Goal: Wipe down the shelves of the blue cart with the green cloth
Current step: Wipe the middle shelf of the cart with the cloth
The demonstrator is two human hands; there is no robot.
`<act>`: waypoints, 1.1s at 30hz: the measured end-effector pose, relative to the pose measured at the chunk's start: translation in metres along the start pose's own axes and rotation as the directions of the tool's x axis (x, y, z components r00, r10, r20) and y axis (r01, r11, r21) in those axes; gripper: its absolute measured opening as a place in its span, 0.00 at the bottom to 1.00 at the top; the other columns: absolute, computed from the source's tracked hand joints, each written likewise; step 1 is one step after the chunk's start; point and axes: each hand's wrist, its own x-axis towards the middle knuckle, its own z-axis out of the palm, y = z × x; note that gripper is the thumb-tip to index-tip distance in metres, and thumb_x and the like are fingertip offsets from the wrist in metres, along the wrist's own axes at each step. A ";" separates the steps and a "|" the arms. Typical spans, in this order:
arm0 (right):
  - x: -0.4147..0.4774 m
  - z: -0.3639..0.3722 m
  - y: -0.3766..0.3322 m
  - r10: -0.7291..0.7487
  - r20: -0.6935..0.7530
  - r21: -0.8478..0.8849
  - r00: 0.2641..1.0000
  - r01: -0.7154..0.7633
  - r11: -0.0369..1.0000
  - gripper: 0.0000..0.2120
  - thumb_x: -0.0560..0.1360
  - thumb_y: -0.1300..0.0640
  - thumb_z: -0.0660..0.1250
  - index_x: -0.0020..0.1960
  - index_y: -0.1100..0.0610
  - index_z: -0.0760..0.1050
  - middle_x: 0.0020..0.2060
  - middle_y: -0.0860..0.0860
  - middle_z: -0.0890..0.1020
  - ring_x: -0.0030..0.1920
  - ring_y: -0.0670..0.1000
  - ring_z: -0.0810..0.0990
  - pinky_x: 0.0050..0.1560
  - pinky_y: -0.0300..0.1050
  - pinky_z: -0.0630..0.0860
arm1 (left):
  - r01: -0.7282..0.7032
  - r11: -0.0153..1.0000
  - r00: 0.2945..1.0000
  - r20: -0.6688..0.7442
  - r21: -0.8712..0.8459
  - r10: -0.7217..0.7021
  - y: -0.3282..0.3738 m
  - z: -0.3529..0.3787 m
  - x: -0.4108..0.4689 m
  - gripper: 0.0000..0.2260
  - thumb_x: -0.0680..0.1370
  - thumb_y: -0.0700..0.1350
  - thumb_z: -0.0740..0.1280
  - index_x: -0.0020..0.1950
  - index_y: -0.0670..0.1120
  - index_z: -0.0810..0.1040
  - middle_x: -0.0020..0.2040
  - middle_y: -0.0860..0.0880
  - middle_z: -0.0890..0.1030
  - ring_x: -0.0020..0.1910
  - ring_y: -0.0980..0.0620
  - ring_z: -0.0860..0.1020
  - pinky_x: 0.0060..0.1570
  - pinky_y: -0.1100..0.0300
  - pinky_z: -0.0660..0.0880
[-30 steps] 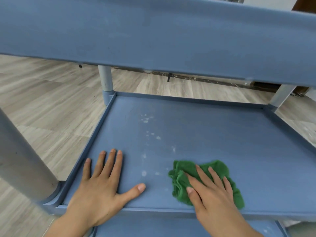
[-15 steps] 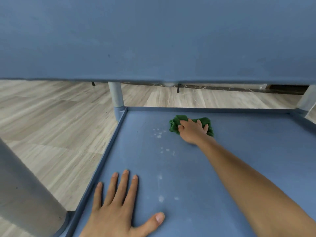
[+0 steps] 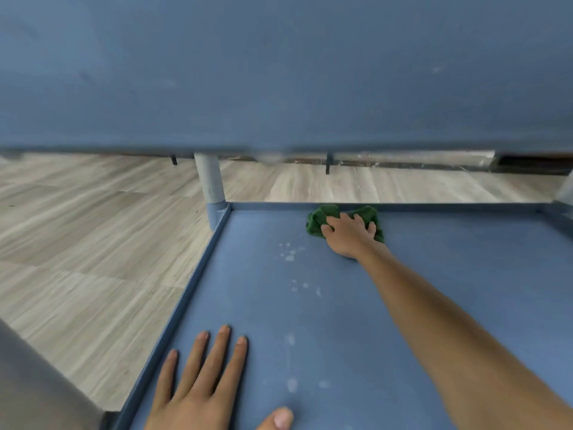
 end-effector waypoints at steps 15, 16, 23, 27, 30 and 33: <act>-0.342 0.002 -0.003 -0.189 -0.083 -0.109 0.978 0.180 0.978 0.26 0.77 0.37 0.41 0.56 0.33 0.78 0.60 0.43 0.80 0.63 0.51 0.77 0.61 0.49 0.62 | 0.047 0.997 0.989 0.146 -0.066 -0.037 -0.005 0.002 -0.004 0.50 0.55 0.82 0.24 0.75 0.63 0.32 0.77 0.61 0.31 0.76 0.57 0.30 0.75 0.48 0.32; -0.353 0.001 -0.006 -0.173 -0.123 -0.108 0.977 0.160 0.981 0.22 0.76 0.38 0.47 0.53 0.34 0.80 0.56 0.44 0.83 0.59 0.52 0.79 0.57 0.49 0.64 | 0.045 0.996 0.988 0.148 -0.073 -0.034 -0.005 0.003 -0.004 0.50 0.55 0.82 0.24 0.75 0.63 0.31 0.77 0.60 0.31 0.76 0.57 0.30 0.75 0.48 0.32; -0.324 -0.007 -0.018 -0.110 0.099 -0.138 0.989 0.123 0.983 0.19 0.74 0.35 0.41 0.62 0.18 0.54 0.74 0.33 0.56 0.76 0.48 0.56 0.72 0.61 0.57 | 0.030 0.996 0.985 0.172 -0.083 -0.015 -0.007 0.006 -0.005 0.49 0.56 0.83 0.27 0.73 0.62 0.28 0.75 0.60 0.28 0.75 0.55 0.27 0.74 0.46 0.31; -0.258 0.009 -0.017 -0.095 0.094 -0.058 0.991 0.101 0.993 0.20 0.79 0.38 0.44 0.69 0.29 0.48 0.77 0.39 0.47 0.77 0.54 0.43 0.74 0.62 0.41 | 0.039 0.995 0.987 0.161 -0.094 -0.024 -0.005 0.005 -0.004 0.49 0.56 0.83 0.26 0.73 0.62 0.27 0.75 0.60 0.27 0.74 0.54 0.26 0.73 0.47 0.28; -0.190 0.010 -0.030 -0.059 0.082 -0.027 0.995 0.061 0.998 0.19 0.79 0.39 0.45 0.69 0.36 0.58 0.78 0.44 0.51 0.77 0.59 0.46 0.73 0.67 0.42 | 0.026 0.994 0.990 0.140 -0.106 -0.012 -0.005 0.007 -0.004 0.52 0.55 0.83 0.27 0.76 0.60 0.31 0.75 0.59 0.28 0.74 0.54 0.26 0.73 0.48 0.28; -0.117 0.013 -0.043 0.010 0.084 0.004 0.996 -0.010 1.000 0.19 0.79 0.41 0.44 0.67 0.40 0.63 0.77 0.47 0.53 0.77 0.63 0.45 0.72 0.70 0.41 | 0.010 0.995 0.989 0.148 -0.098 0.005 -0.004 0.001 -0.004 0.53 0.62 0.83 0.33 0.80 0.56 0.50 0.80 0.54 0.45 0.79 0.48 0.43 0.75 0.47 0.39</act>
